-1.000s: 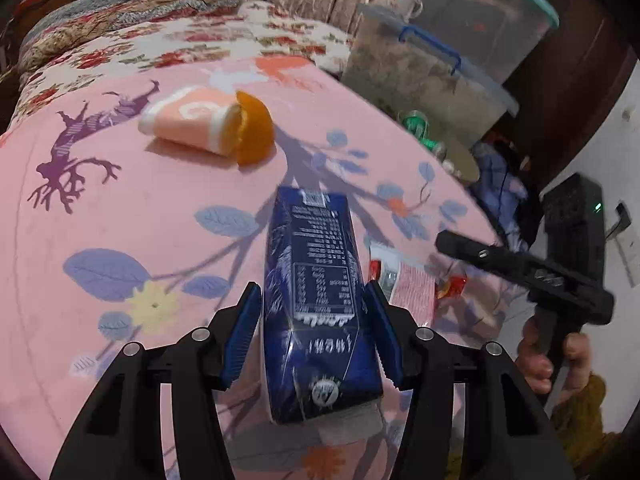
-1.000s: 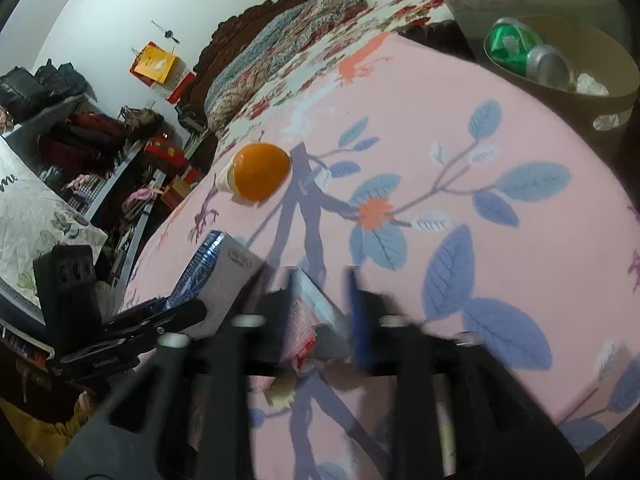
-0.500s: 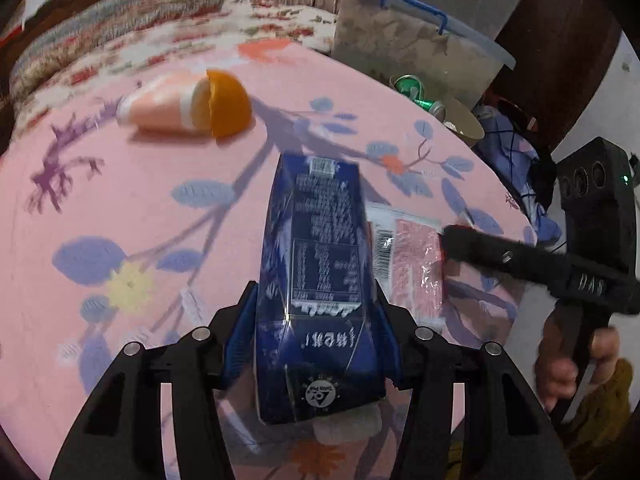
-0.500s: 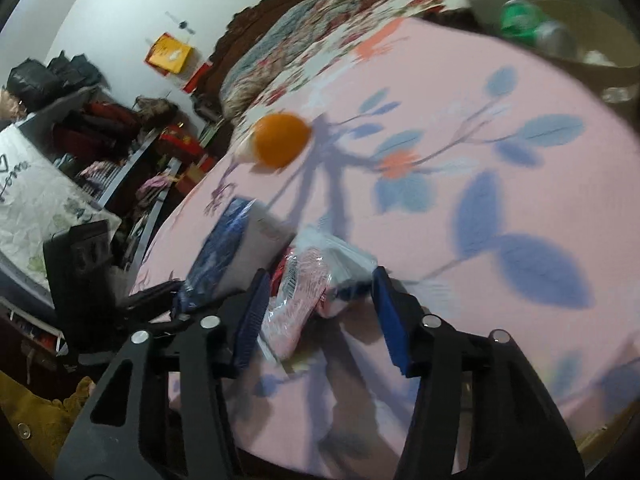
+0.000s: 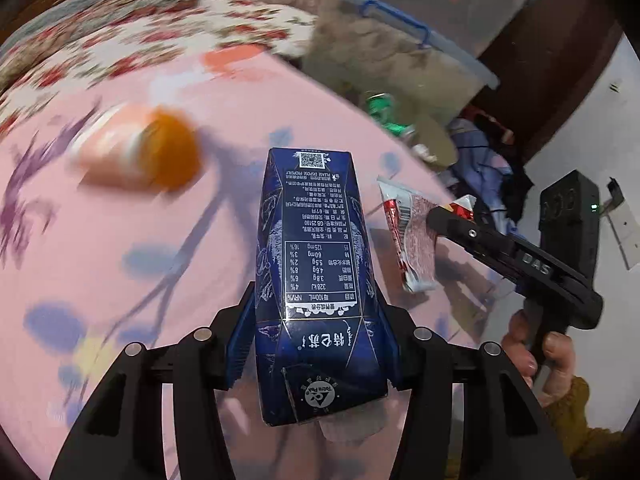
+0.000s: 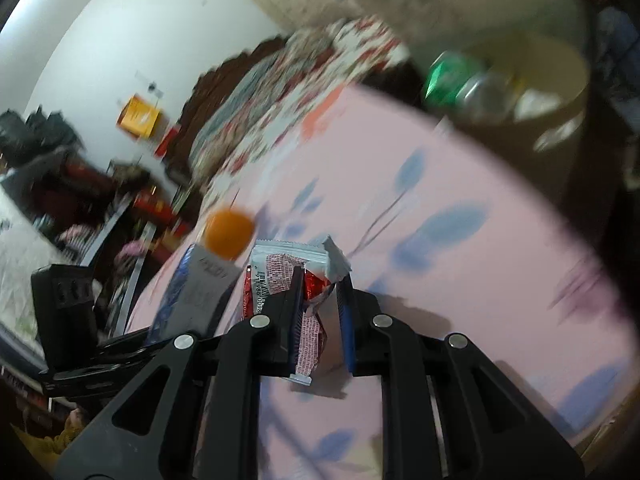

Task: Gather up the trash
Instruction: 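Carry the carton and wrapper to the wastebasket and open the right tool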

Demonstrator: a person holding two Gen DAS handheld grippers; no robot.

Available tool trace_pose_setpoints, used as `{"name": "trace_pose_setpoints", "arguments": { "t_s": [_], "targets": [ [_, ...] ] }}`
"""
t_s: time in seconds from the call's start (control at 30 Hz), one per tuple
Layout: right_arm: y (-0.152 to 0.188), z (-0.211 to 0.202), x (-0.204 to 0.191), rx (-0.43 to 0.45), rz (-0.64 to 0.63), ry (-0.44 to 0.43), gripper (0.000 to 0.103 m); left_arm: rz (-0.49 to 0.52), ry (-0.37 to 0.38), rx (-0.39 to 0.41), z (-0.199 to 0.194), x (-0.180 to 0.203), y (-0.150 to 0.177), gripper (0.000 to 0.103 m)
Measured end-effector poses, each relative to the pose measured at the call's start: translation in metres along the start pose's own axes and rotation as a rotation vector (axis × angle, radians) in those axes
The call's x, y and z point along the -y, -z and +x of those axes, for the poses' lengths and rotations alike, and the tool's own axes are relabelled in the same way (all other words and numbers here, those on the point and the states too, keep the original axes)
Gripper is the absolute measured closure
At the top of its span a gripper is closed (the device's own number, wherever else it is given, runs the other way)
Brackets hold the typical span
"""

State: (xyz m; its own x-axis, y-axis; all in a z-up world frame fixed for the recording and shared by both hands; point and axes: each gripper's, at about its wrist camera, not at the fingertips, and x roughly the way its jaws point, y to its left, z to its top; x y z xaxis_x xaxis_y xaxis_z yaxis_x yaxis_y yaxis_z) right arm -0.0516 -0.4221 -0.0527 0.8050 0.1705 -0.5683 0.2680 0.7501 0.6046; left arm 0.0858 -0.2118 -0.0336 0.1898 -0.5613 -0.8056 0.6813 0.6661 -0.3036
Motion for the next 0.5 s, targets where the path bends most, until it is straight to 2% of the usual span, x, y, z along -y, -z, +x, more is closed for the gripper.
{"name": "trace_pose_setpoints", "arguments": {
  "t_s": [0.13,0.27,0.47,0.5],
  "targets": [
    [-0.047,-0.026,0.041,0.127,0.042,0.067,0.084,0.095,0.078,-0.003,0.023,0.046,-0.055,0.054],
    [-0.097,-0.04,0.085,0.227,0.089,0.168,0.084,0.177,0.14,-0.021,0.064,0.097,-0.119,0.054],
    [-0.152,-0.033,0.128,0.262,0.108,0.272,0.081,0.175,0.216,-0.094,0.138,0.147,-0.198,0.053],
    [-0.157,-0.03,0.131,0.261,0.105,0.279,0.073,0.164,0.21,-0.099,0.153,0.153,-0.21,0.052]
  ]
}}
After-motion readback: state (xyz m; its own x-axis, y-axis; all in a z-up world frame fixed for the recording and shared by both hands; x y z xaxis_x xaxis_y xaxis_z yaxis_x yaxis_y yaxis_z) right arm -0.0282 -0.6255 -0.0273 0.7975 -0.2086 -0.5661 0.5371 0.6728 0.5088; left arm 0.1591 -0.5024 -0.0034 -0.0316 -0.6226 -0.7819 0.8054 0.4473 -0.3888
